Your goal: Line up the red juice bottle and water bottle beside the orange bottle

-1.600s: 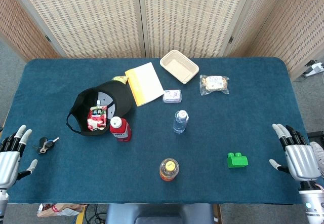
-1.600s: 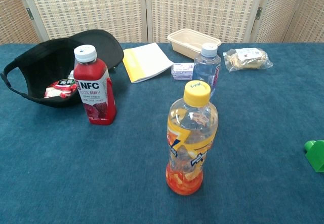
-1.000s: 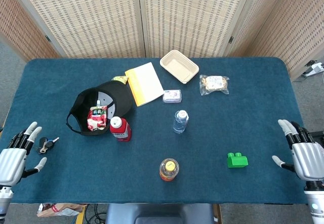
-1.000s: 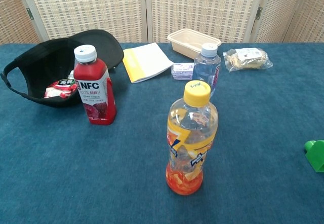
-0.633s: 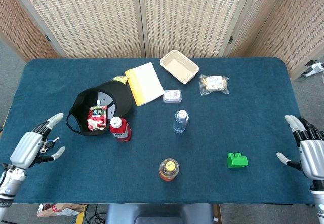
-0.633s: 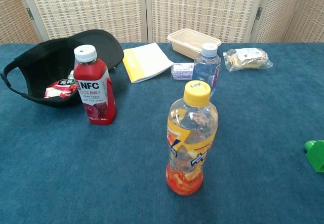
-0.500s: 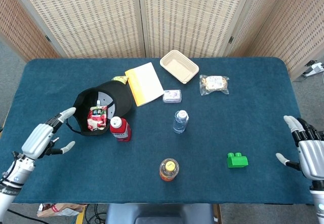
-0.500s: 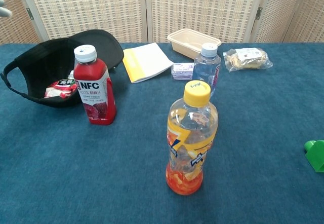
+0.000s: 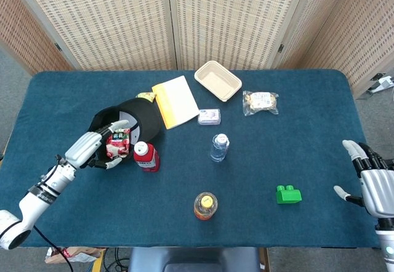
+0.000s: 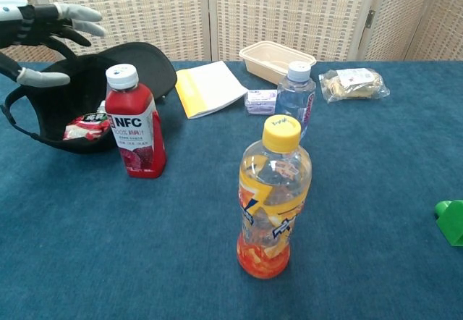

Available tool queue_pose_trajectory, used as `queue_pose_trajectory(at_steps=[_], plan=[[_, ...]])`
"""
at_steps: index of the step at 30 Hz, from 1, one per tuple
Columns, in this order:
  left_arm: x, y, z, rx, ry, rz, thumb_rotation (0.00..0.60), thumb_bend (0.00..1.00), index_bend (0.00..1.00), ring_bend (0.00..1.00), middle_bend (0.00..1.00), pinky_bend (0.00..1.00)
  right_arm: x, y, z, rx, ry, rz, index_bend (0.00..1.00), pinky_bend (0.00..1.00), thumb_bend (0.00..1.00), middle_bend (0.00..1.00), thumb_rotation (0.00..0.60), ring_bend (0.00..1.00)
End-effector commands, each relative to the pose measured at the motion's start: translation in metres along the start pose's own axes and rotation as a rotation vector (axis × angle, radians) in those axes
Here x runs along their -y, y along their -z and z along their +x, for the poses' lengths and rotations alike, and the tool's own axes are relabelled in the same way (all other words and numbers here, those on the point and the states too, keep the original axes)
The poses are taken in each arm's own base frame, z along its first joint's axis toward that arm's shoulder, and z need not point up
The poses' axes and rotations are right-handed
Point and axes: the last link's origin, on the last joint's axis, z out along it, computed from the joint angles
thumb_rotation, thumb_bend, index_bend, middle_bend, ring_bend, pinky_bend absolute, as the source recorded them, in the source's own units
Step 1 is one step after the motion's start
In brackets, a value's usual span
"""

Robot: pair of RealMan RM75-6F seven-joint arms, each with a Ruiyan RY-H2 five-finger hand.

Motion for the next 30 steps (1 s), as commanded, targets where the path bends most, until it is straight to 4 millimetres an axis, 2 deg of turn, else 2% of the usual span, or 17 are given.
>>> queue_pose_trajectory(at_steps=[1, 5, 16, 25, 30], plan=[[0.001, -0.011, -0.008, 0.033, 0.014, 0.001, 0.6, 0.27, 0.07, 0.11, 0.09, 0.2, 0.0, 0.0, 0.001, -0.001, 0.0, -0.001, 0.0, 0.21, 0.11, 0.13, 0.6, 0.08], [0.001, -0.019, -0.015, 0.073, 0.024, -0.001, 0.6, 0.27, 0.04, 0.11, 0.08, 0.2, 0.001, 0.001, 0.002, -0.004, 0.003, 0.002, 0.0, 0.21, 0.11, 0.13, 0.6, 0.08], [0.0, -0.033, -0.037, 0.135, 0.07, -0.013, 0.6, 0.27, 0.04, 0.11, 0.08, 0.2, 0.0, 0.002, 0.002, -0.002, 0.001, -0.002, 0.0, 0.21, 0.11, 0.13, 0.6, 0.08], [-0.002, -0.047, -0.049, 0.162, 0.065, -0.024, 0.6, 0.27, 0.16, 0.12, 0.08, 0.23, -0.003, 0.004, 0.002, -0.002, -0.004, -0.008, 0.0, 0.21, 0.11, 0.13, 0.6, 0.08], [0.0, -0.054, -0.051, 0.157, 0.049, -0.019, 0.6, 0.27, 0.28, 0.19, 0.18, 0.26, -0.004, 0.005, 0.003, -0.003, -0.007, -0.01, 0.0, 0.21, 0.11, 0.13, 0.6, 0.08]])
